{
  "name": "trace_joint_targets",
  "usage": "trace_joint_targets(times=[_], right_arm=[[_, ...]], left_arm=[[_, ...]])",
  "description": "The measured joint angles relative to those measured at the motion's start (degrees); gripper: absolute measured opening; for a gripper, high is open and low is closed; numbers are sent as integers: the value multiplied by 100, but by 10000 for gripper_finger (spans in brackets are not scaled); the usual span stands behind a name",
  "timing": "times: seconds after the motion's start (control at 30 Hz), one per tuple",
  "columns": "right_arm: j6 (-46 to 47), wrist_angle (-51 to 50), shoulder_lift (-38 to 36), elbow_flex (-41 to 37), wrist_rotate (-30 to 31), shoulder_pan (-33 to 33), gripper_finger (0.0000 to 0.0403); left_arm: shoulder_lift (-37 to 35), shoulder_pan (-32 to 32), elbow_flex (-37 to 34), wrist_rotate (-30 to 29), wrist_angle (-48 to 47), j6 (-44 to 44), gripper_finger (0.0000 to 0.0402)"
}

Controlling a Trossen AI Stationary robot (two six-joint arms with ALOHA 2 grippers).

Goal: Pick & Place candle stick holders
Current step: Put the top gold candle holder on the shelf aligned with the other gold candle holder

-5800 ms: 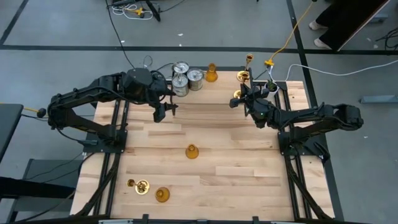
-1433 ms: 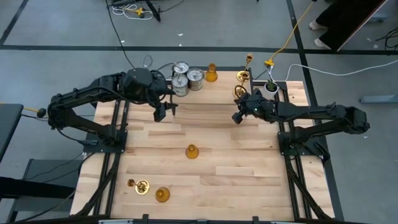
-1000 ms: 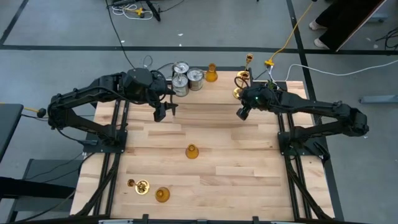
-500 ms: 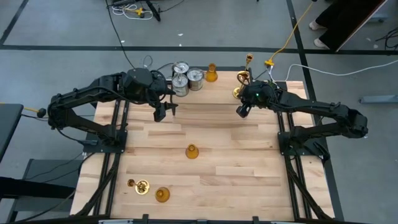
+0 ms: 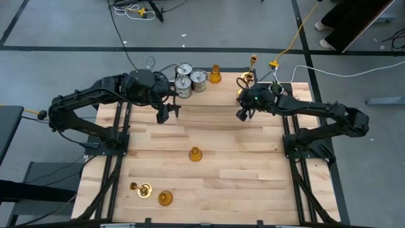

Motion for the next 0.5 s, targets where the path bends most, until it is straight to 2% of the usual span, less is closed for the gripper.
trace_joint_targets(times=[0.13, 0.5], right_arm=[[17, -16, 41, 4, 36, 0, 0], [169, -151, 30, 4, 657, 4, 0]], left_arm=[[0, 2, 0, -43, 0, 2, 256], [0, 0, 0, -45, 0, 15, 256]])
